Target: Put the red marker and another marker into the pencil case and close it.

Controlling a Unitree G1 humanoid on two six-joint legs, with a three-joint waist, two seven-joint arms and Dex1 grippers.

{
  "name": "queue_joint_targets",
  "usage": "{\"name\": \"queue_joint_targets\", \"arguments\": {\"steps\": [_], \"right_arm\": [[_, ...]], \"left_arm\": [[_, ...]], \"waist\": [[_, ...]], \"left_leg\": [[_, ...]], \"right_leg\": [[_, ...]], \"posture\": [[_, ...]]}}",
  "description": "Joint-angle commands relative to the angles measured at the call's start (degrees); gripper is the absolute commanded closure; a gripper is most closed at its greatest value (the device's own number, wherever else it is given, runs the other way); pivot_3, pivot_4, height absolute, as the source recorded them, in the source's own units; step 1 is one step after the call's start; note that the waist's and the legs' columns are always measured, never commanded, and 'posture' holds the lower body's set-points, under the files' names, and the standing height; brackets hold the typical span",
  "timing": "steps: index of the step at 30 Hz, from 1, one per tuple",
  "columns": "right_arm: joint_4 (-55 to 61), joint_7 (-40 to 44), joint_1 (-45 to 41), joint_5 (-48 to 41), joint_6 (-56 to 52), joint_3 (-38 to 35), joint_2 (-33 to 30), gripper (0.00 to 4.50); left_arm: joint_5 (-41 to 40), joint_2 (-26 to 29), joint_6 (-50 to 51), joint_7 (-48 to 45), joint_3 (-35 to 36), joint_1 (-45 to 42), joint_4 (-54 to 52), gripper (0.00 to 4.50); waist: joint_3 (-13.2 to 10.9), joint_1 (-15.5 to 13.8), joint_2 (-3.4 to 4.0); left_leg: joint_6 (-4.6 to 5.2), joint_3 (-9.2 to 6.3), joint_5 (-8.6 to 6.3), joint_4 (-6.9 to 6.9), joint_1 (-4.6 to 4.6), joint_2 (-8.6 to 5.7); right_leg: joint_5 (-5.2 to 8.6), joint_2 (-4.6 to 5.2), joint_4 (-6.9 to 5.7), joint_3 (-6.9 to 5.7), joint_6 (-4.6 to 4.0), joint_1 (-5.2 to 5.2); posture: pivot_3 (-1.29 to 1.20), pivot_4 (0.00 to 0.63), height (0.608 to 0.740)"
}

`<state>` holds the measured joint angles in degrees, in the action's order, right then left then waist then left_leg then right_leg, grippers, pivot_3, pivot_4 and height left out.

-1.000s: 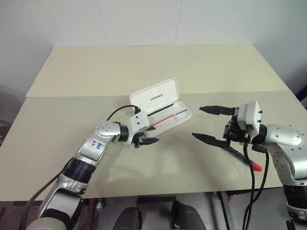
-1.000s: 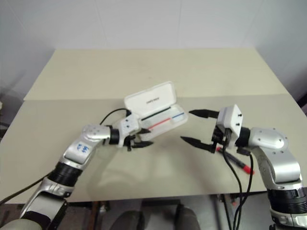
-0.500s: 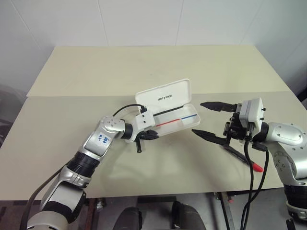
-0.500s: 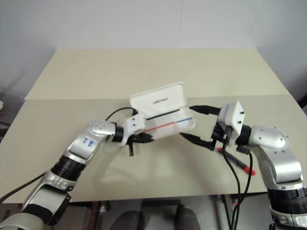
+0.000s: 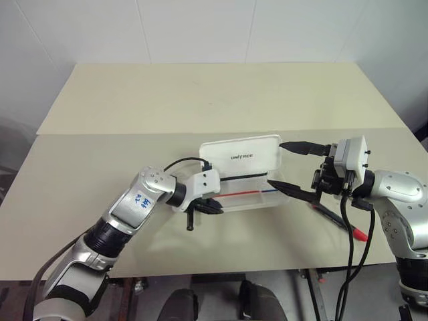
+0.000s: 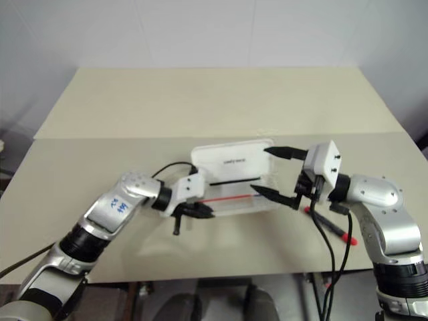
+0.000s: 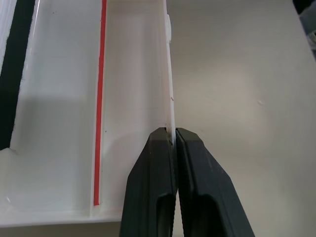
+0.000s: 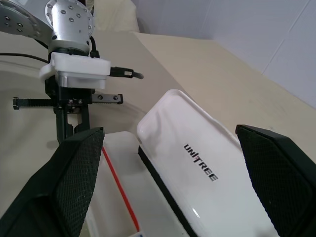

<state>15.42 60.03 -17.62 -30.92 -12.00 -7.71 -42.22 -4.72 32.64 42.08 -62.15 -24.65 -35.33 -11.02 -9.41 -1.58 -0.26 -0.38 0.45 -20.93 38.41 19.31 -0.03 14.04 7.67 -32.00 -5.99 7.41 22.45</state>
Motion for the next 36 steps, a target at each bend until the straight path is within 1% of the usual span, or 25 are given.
{"name": "queue_joint_targets", "arguments": {"steps": [1, 6, 8, 9, 14, 17, 19, 25, 29, 33, 36], "right_arm": [[1.9, -0.2, -0.6, -1.1, -0.1, -1.0, 0.0, 0.00], [2.2, -0.6, -0.8, -0.9, -0.3, -0.6, 0.5, 0.00], [2.3, -0.8, -0.9, -0.8, -0.3, -0.4, 0.8, 0.00], [2.4, -1.0, -1.0, -0.8, -0.4, -0.2, 0.9, 0.00], [2.8, -1.5, -1.1, -0.5, -0.5, 0.2, 1.2, 0.00], [2.8, -1.5, -1.3, -0.5, -0.6, 0.4, 1.2, 0.00], [2.5, -1.3, -1.4, -0.6, -0.7, 0.4, 1.1, 0.00], [0.1, -0.4, -2.7, -0.3, -0.5, 1.2, 1.5, 0.00], [-0.4, -0.2, -3.2, 0.0, -0.5, 1.8, 1.9, 0.00], [-0.3, -0.3, -4.3, -0.3, -1.1, 1.9, 1.5, 0.00], [0.4, -0.3, -4.2, -0.7, -1.8, 1.3, 0.8, 0.00]], "left_arm": [[-0.9, 1.2, 2.2, 0.0, -0.5, 0.9, -3.8, 4.46], [-0.8, 1.7, 2.8, 0.8, -0.8, 2.1, -4.4, 4.46], [-0.6, 1.3, 3.1, 1.6, -0.9, 2.3, -3.9, 3.92], [-0.4, 0.9, 3.0, 2.3, -0.8, 2.2, -3.6, 3.74], [-1.3, -0.2, 1.9, 3.2, 0.3, 2.2, -2.8, 1.97], [-6.5, -3.1, 6.1, 4.0, 5.0, 2.0, -3.2, 0.95], [-8.4, -3.3, 7.5, 3.9, 6.9, 1.2, -3.7, 0.29], [-13.2, -0.8, 8.9, 3.4, 10.6, 2.4, -7.2, 0.29], [-14.4, 0.7, 8.1, 4.0, 11.6, 4.8, -7.8, 0.29], [-15.3, -0.2, 5.1, 3.9, 12.3, 7.1, -5.5, 0.29], [-15.0, -1.2, 2.1, 3.6, 11.2, 8.4, -2.6, 0.29]], "waist": [[0.0, 0.0, 0.00], [0.0, 0.1, 0.00], [0.0, 0.1, 0.00], [0.0, 0.1, 0.00], [0.0, 0.1, 0.00], [0.0, 0.0, 0.00], [0.0, 0.0, 0.00], [0.0, 0.2, 0.00], [0.0, 0.1, 0.00], [0.0, 0.1, 0.00], [0.0, 0.0, -0.01]], "left_leg": [[0.00, 0.00, 0.00, 0.02, 0.00, 0.00], [0.00, -0.01, 0.00, 0.05, -0.02, 0.02], [0.00, -0.01, 0.00, 0.05, -0.02, 0.02], [0.00, -0.01, 0.00, 0.04, -0.02, 0.01], [0.00, -0.02, 0.00, 0.10, 0.01, 0.01], [0.00, -0.03, 0.00, 0.19, 0.01, 0.01], [0.01, -0.05, -0.01, 0.27, 0.05, 0.02], [0.02, -0.06, -0.01, 0.25, 0.04, 0.03], [0.02, -0.09, -0.02, 0.26, 0.06, 0.01], [0.03, -0.07, -0.02, 0.25, 0.07, 0.01], [0.03, -0.08, -0.02, 0.28, 0.07, 0.01]], "right_leg": [[0.00, 0.00, -0.01, 0.00, 0.00, 0.00], [0.00, -0.01, -0.04, 0.03, 0.00, -0.01], [0.00, -0.01, -0.04, 0.03, 0.00, -0.01], [0.00, -0.01, -0.04, 0.03, 0.00, 0.00], [0.00, -0.01, -0.04, 0.03, 0.00, -0.01], [0.00, -0.01, -0.09, 0.03, -0.01, -0.02], [0.00, 0.00, -0.11, 0.03, -0.01, -0.02], [-0.01, -0.01, -0.11, 0.03, -0.02, -0.01], [-0.01, 0.01, -0.11, 0.03, -0.02, -0.02], [-0.01, 0.01, -0.10, 0.03, -0.02, 0.00], [-0.01, 0.01, -0.10, 0.02, -0.02, -0.02]], "posture": [[0.00, 0.150, 0.740], [0.00, 0.150, 0.740], [0.00, 0.150, 0.740], [0.00, 0.150, 0.740], [0.00, 0.150, 0.740], [0.00, 0.150, 0.740], [0.00, 0.150, 0.740], [0.00, 0.150, 0.740], [0.00, 0.150, 0.740], [0.00, 0.150, 0.740], [0.00, 0.150, 0.740]]}}
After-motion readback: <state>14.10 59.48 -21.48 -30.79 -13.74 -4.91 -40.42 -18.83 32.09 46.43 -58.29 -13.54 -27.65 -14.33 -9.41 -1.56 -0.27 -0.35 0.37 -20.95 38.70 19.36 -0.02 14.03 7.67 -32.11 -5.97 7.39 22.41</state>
